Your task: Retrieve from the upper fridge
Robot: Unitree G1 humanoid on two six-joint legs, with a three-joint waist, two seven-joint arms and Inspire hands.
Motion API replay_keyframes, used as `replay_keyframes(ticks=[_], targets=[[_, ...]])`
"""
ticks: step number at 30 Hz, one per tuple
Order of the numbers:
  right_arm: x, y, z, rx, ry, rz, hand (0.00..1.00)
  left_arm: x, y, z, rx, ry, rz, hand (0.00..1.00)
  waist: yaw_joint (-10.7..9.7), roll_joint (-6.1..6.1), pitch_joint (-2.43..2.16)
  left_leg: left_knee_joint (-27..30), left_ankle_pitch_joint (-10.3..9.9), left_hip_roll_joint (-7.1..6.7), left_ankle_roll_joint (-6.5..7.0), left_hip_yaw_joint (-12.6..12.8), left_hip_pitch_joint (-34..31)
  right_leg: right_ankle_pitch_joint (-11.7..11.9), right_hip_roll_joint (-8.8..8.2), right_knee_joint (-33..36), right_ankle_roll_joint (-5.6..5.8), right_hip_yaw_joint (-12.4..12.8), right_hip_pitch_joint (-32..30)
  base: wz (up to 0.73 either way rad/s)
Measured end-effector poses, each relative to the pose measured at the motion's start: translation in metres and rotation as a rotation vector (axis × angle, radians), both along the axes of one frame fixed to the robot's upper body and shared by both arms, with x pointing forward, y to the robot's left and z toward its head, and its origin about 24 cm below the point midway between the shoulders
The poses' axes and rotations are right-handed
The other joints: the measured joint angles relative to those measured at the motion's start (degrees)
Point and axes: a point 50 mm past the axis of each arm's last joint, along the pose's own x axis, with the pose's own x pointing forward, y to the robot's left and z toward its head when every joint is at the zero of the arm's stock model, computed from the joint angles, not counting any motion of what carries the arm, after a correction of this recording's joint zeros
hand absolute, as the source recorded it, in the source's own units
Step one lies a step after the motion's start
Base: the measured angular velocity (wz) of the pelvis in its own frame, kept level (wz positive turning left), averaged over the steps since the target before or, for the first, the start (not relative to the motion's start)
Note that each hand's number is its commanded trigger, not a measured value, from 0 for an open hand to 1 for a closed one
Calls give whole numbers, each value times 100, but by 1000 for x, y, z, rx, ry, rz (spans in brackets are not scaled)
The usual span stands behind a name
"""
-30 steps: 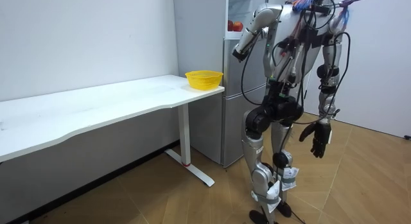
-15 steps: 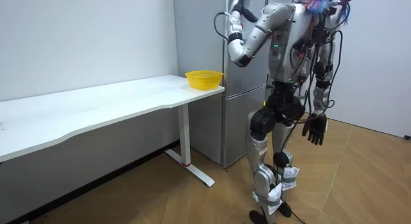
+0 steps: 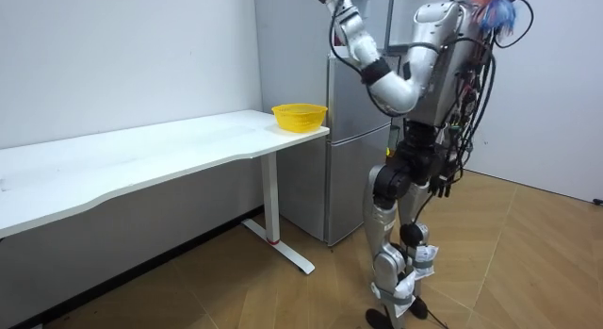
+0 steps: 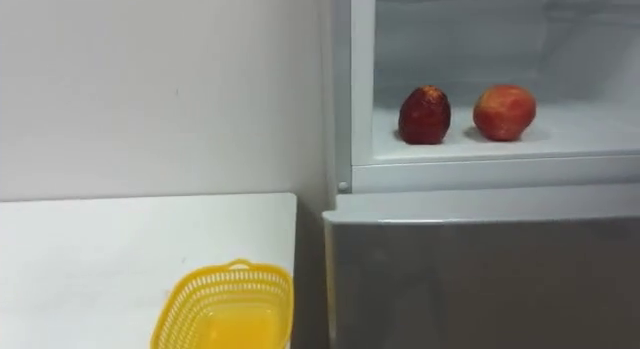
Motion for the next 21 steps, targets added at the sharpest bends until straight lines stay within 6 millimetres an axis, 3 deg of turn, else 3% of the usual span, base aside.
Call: replay_keyframes(ticks=[4,7,9,14,16,18,19,21], targets=[[0,0,0,3,5,20,0,-9,15,-29,-116,61,118,0,77,156,-11,-9,13,-44,21,-136,-23,-19,-42,3,20,-133,30,19],[-1,0,0,0,12,21,0,-22,34,-71,-247,200,260,0,114,221,-1,2,27,-102,25,-197,-55,-71,-79,57,17,-233,0,12],[-3,0,0,-3,24,14,0,-36,52,-116,-412,328,370,0,127,188,-10,43,43,-120,15,-245,-79,-149,-110,154,8,-262,-68,17],[0,0,0,-5,31,31,0,-71,67,-201,-838,490,515,0,192,-4,-7,48,60,-120,-9,-331,-85,-189,-100,177,-24,-283,-66,3],[-1,-1,1,-3,47,25,0,-80,66,-232,-1029,535,523,0,191,-69,8,48,59,-119,-9,-333,-98,-192,-99,164,-24,-290,-55,2],[5,-3,1,-1,40,27,0,-99,56,-280,-1281,616,540,0,212,-82,4,42,59,-114,-9,-325,-88,-198,-117,187,-12,-283,-51,0],[3,-3,1,1,50,26,0,-104,51,-292,-1347,639,542,0,203,-85,5,41,59,-115,-8,-325,-86,-203,-123,189,-5,-284,-50,0],[2,0,0,11,58,25,0,-128,26,-334,-1584,750,542,0,210,-109,4,-4,60,-112,-4,-325,-62,-203,-133,200,12,-263,-54,0]])
